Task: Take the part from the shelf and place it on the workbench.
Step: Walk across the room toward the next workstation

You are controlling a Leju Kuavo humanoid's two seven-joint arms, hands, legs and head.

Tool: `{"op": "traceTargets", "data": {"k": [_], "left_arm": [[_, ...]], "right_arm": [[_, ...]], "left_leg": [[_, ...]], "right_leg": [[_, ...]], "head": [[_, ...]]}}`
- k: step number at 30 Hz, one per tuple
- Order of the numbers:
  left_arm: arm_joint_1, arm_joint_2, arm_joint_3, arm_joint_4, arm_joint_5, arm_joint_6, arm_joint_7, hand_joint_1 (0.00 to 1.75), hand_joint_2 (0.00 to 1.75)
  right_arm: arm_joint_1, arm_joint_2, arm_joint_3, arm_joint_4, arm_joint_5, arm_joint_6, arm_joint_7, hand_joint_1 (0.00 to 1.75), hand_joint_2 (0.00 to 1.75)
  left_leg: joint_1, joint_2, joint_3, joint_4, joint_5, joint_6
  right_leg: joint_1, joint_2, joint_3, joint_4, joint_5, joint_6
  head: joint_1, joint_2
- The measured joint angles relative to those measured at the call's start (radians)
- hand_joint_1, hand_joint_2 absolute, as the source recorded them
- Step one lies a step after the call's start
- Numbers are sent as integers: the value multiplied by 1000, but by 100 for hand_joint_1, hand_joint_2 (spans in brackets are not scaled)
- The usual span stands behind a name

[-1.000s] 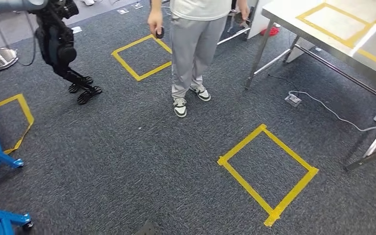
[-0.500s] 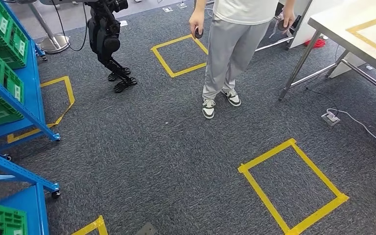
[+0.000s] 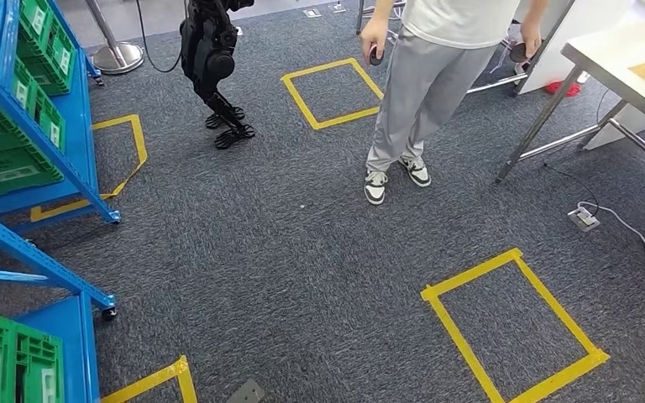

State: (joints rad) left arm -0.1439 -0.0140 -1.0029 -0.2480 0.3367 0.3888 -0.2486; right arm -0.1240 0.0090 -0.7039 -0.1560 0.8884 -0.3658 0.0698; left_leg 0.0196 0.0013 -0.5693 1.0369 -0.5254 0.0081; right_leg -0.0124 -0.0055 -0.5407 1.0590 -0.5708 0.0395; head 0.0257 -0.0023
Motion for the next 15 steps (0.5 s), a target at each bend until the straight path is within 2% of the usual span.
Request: {"op": "traceTargets", "data": {"k": [2, 3, 4, 5, 6, 8, 9, 11, 13, 15], "left_arm": [[3, 2, 0, 0, 4, 3, -5, 0, 0], [7, 2, 0, 1, 7, 4, -8, 0, 0], [11, 3, 0, 1, 8, 5, -11, 0, 0], [14, 4, 0, 2, 10, 6, -13, 0, 0], [17, 5, 0, 2, 11, 6, -15, 0, 0], [18, 5, 0, 2, 13, 8, -19, 0, 0], [18, 4, 0, 2, 15, 8, -21, 0, 0], [19, 0, 0, 3, 16, 9, -24, 0, 0], [21, -2, 0, 3, 19, 9, -22, 0, 0], [21, -3, 1, 3, 23, 8, -16, 0, 0]], "right_arm": [[0, 0, 0, 0, 2, -13, -8, 0, 0], [1, 1, 0, 1, 2, -17, -12, 0, 0], [2, 2, 0, 1, 2, -21, -16, 0, 0], [3, 3, 0, 1, 2, -23, -19, 0, 0], [3, 4, 1, 1, 2, -26, -22, 0, 0], [2, 3, 1, 1, 2, -28, -27, 0, 0], [0, 3, 2, 1, 2, -28, -28, 0, 0], [-1, 0, 2, 1, 3, -28, -29, 0, 0], [0, -1, 3, 1, 3, -25, -29, 0, 0], [0, 0, 3, 1, 3, -20, -29, 0, 0]], "left_leg": [[-3, 1, -6, 0, 3, 7], [-6, 1, -8, 0, 4, 9], [-10, 1, -9, 0, 5, 11], [-14, 1, -9, 0, 6, 12], [-18, 1, -8, 0, 6, 13], [-24, 0, -7, 0, 7, 14], [-25, 1, -8, 0, 9, 13], [-24, 2, -14, -1, 14, 6], [-21, 3, -17, -2, 17, -3], [-20, 0, -33, 30, -11, -13]], "right_leg": [[0, 0, -51, 124, -71, 5], [1, 0, -75, 184, -96, 5], [2, 1, -87, 219, -104, 2], [4, 1, -84, 218, -91, -4], [8, 1, -64, 179, -61, -13], [20, 2, -5, 49, 7, -41], [26, 2, 18, -4, 26, -54], [34, 1, 33, -49, 31, -72], [34, -2, 37, -70, 41, -75], [28, -4, 44, -97, 59, -72]], "head": [[4, 0], [4, 0], [4, 0], [4, 0], [4, 0], [3, 0], [2, 0], [0, 0], [3, 0], [5, 0]]}}
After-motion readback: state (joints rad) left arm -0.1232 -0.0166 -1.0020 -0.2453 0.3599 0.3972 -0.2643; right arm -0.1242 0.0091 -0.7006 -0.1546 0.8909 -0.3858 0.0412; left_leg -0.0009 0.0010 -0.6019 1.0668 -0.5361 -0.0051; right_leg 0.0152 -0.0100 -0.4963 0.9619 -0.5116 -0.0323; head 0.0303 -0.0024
